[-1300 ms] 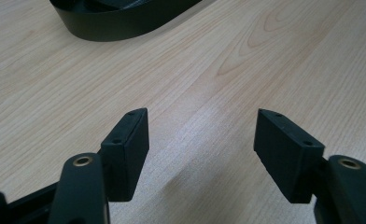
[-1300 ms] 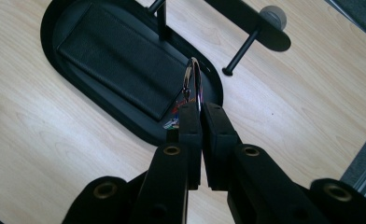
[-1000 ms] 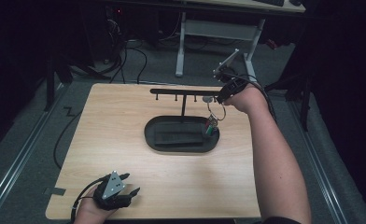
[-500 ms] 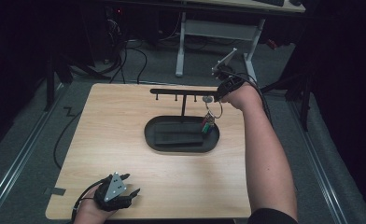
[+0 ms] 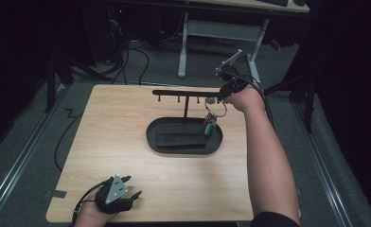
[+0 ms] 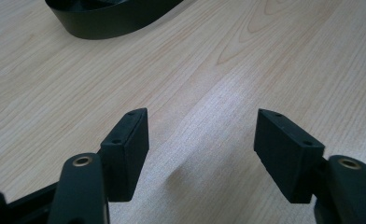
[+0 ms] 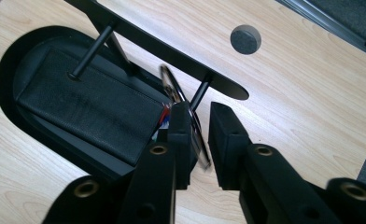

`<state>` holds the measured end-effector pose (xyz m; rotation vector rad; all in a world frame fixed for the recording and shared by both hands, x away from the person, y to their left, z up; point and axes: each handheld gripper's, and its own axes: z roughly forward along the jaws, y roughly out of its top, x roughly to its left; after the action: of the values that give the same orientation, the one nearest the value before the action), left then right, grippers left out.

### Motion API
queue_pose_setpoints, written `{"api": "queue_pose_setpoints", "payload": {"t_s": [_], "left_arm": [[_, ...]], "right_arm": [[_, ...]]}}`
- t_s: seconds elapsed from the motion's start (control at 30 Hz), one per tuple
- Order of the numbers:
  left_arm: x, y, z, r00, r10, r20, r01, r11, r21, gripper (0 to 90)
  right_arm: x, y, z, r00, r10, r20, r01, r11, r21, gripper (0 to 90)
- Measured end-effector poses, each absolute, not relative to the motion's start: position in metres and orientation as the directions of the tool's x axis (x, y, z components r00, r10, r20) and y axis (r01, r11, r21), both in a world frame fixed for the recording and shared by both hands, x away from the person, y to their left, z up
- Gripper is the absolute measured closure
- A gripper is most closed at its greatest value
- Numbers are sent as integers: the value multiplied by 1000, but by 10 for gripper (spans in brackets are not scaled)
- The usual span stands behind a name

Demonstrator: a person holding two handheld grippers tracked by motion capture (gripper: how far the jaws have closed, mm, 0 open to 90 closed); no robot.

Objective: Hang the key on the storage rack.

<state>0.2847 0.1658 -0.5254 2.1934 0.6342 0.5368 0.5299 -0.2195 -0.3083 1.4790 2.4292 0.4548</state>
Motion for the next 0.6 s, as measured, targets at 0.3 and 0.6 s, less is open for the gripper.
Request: {"api": "queue_pose_setpoints", "payload": {"t_s": [0.3,0.6], "left_arm": [[287,167,-525,782,602,161,277,-568,775,359],[287,167,-524,782,604,152,281,-560,780,359]], "right_arm": [[513,-218,-305,-435,899,-51,805,414,426,534],[489,-222,-310,-423,906,-31,789,385,480,384]]}}
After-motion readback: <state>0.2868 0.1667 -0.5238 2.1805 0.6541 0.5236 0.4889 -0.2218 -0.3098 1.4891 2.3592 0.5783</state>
